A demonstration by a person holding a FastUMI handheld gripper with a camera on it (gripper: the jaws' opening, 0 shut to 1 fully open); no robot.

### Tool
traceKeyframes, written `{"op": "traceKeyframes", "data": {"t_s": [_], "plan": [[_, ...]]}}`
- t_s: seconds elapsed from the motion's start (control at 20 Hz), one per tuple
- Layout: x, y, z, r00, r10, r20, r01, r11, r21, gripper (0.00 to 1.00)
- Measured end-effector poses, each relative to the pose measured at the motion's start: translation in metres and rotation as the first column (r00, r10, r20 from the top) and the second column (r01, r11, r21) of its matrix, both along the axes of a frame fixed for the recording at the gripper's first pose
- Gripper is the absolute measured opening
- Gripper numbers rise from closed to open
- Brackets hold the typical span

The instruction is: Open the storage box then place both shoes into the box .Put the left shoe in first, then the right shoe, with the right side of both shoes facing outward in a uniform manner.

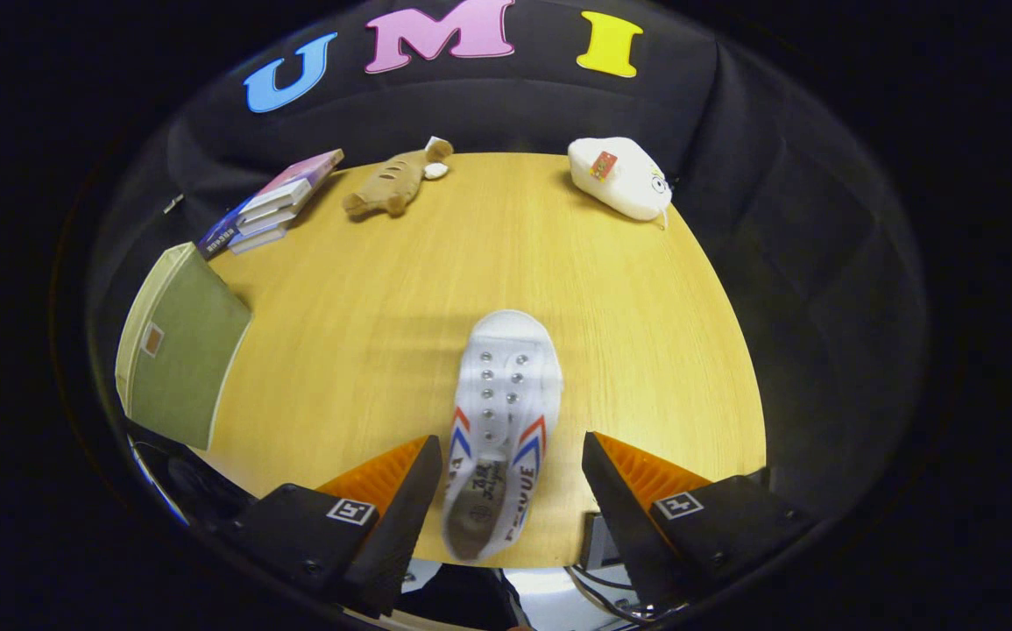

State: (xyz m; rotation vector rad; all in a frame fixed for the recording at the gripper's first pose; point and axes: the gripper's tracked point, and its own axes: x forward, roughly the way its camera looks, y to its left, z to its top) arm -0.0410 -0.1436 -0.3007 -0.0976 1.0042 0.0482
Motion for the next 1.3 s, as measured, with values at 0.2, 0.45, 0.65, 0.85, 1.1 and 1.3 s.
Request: {"op": "traceKeyframes", "data": {"t_s": [0.2,0.45,0.65,0.85,1.1,1.3], "plan": [[-0.006,-0.020,-0.027,0.999,0.001,-0.054,-0.002,1.000,-0.022,0.99],[-0.014,-0.021,-0.055,0.992,-0.005,-0.129,0.006,1.000,0.007,0.99],[-0.004,-0.010,-0.061,0.992,-0.007,-0.127,0.018,0.996,0.085,0.92],[-0.004,0.002,-0.063,0.988,-0.026,-0.154,0.048,0.989,0.141,0.52],[-0.003,-0.001,-0.062,0.973,-0.110,-0.202,0.141,0.979,0.144,0.23],[-0.005,-0.001,-0.058,0.973,-0.109,-0.201,0.138,0.982,0.133,0.08]]}}
